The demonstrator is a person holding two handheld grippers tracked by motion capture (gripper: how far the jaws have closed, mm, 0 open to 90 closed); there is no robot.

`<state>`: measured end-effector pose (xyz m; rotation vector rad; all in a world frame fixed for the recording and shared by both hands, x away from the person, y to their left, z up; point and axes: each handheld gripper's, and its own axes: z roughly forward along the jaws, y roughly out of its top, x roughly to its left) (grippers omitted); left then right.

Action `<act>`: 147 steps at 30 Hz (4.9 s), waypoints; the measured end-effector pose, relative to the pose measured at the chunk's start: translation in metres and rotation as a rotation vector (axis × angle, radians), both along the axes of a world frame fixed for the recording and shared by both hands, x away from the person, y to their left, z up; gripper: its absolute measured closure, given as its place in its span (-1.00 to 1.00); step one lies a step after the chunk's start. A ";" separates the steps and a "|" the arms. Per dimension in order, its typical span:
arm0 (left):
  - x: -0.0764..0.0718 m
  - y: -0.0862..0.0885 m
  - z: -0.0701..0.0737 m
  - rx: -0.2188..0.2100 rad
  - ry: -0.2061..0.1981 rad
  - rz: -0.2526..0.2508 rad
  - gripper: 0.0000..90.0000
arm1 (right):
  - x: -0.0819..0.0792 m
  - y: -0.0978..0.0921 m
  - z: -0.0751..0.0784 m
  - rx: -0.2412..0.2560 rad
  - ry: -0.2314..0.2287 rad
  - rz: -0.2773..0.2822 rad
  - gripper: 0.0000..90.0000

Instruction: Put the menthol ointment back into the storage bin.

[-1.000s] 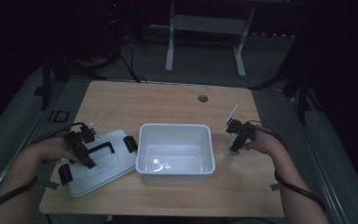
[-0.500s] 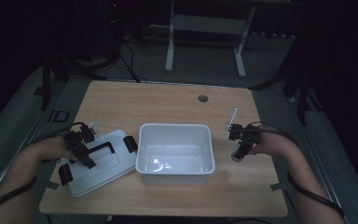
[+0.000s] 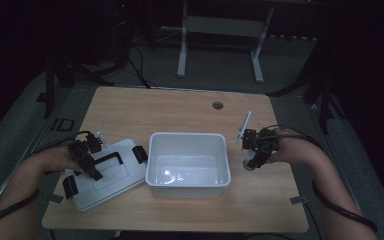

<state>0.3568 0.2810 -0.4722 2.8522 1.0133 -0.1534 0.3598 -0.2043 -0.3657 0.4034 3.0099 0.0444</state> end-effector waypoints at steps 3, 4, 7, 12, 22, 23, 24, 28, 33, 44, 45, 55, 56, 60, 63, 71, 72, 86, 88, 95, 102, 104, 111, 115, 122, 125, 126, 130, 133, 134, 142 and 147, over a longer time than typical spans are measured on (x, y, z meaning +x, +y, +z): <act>0.000 -0.001 0.000 -0.002 0.001 -0.003 -0.50 | -0.009 0.012 0.013 0.006 -0.013 0.055 0.11; 0.000 -0.002 0.000 -0.001 0.000 -0.005 -0.50 | -0.011 0.014 0.016 0.006 -0.017 0.065 0.11; 0.000 -0.002 0.000 -0.002 -0.001 -0.009 -0.50 | -0.015 0.019 0.022 0.009 -0.021 0.086 0.11; 0.000 -0.001 0.002 -0.002 -0.002 -0.008 -0.50 | -0.030 0.042 0.039 0.024 -0.043 0.180 0.11; -0.001 -0.004 0.001 -0.002 -0.006 -0.017 -0.50 | -0.042 0.074 0.041 0.019 -0.035 0.287 0.11; -0.001 -0.004 0.001 -0.004 -0.005 -0.018 -0.50 | -0.042 0.076 0.041 0.018 -0.036 0.296 0.11; -0.001 -0.004 0.001 -0.003 -0.006 -0.018 -0.50 | -0.043 0.078 0.040 0.019 -0.035 0.299 0.11; 0.000 -0.004 0.002 -0.004 -0.008 -0.019 -0.50 | -0.044 0.085 0.036 0.030 -0.037 0.330 0.11; 0.000 -0.004 0.001 -0.007 -0.007 -0.017 -0.50 | -0.046 0.094 0.025 0.042 -0.022 0.374 0.11; -0.001 -0.003 0.000 -0.010 -0.007 -0.015 -0.50 | -0.041 0.106 -0.010 0.005 0.011 0.390 0.11; -0.001 -0.003 -0.001 -0.010 -0.008 -0.015 -0.50 | -0.039 0.106 -0.013 -0.004 0.010 0.383 0.11; -0.002 -0.002 -0.004 -0.013 -0.002 -0.014 -0.50 | -0.015 0.104 -0.048 -0.008 0.052 0.329 0.11; -0.001 -0.002 -0.004 -0.011 0.000 -0.013 -0.50 | -0.014 0.104 -0.051 -0.014 0.052 0.324 0.11; -0.001 -0.003 -0.005 -0.007 0.002 -0.014 -0.50 | -0.009 0.104 -0.061 -0.023 0.061 0.308 0.11; -0.001 -0.003 -0.004 -0.010 0.000 -0.014 -0.50 | -0.006 0.105 -0.067 -0.022 0.062 0.300 0.11; -0.001 -0.003 -0.004 -0.006 0.001 -0.016 -0.50 | -0.003 0.111 -0.079 -0.063 0.059 0.284 0.11; -0.001 -0.003 -0.004 -0.005 0.001 -0.018 -0.50 | -0.002 0.112 -0.079 -0.057 0.065 0.277 0.11; -0.001 -0.002 -0.003 -0.009 0.001 -0.016 -0.50 | 0.000 0.126 -0.100 -0.113 0.085 0.272 0.11; -0.001 -0.002 -0.003 -0.007 0.001 -0.016 -0.50 | 0.000 0.127 -0.103 -0.124 0.097 0.262 0.11; -0.001 -0.002 -0.004 -0.008 0.003 -0.017 -0.50 | 0.000 0.130 -0.115 -0.166 0.107 0.275 0.11; -0.001 -0.002 -0.004 -0.011 0.001 -0.015 -0.50 | 0.001 0.132 -0.119 -0.199 0.104 0.265 0.11; -0.001 -0.002 -0.003 -0.010 -0.002 -0.017 -0.50 | 0.001 0.132 -0.121 -0.218 0.099 0.269 0.10; -0.001 -0.004 -0.004 -0.013 -0.001 -0.025 -0.50 | 0.001 0.132 -0.121 -0.221 0.102 0.259 -0.02; 0.000 -0.004 -0.004 -0.015 -0.005 -0.024 -0.50 | -0.001 0.130 -0.112 -0.181 0.104 0.263 -0.10; 0.000 -0.005 -0.002 -0.010 -0.010 -0.024 -0.50 | 0.002 0.125 -0.082 -0.090 0.083 0.249 -0.20; 0.000 -0.006 -0.001 -0.005 -0.016 -0.030 -0.50 | 0.004 0.120 -0.065 -0.039 0.065 0.241 -0.32; -0.001 -0.007 -0.001 0.001 -0.026 -0.035 -0.50 | 0.005 0.118 -0.061 -0.026 0.066 0.236 -0.37; -0.001 -0.007 0.000 0.005 -0.033 -0.036 -0.49 | 0.006 0.111 -0.050 0.000 0.071 0.229 -0.53; 0.000 -0.007 0.000 0.003 -0.034 -0.037 -0.49 | 0.006 0.106 -0.043 0.027 0.076 0.226 -0.57; 0.000 -0.007 0.000 0.002 -0.034 -0.036 -0.49 | 0.006 0.104 -0.041 0.033 0.076 0.229 -0.57; 0.000 -0.007 0.002 -0.004 -0.041 -0.037 -0.47 | 0.006 0.086 -0.025 0.050 0.039 0.233 -0.58; -0.001 -0.007 0.003 -0.001 -0.052 -0.052 -0.47 | 0.006 0.068 -0.015 0.050 0.022 0.208 -0.58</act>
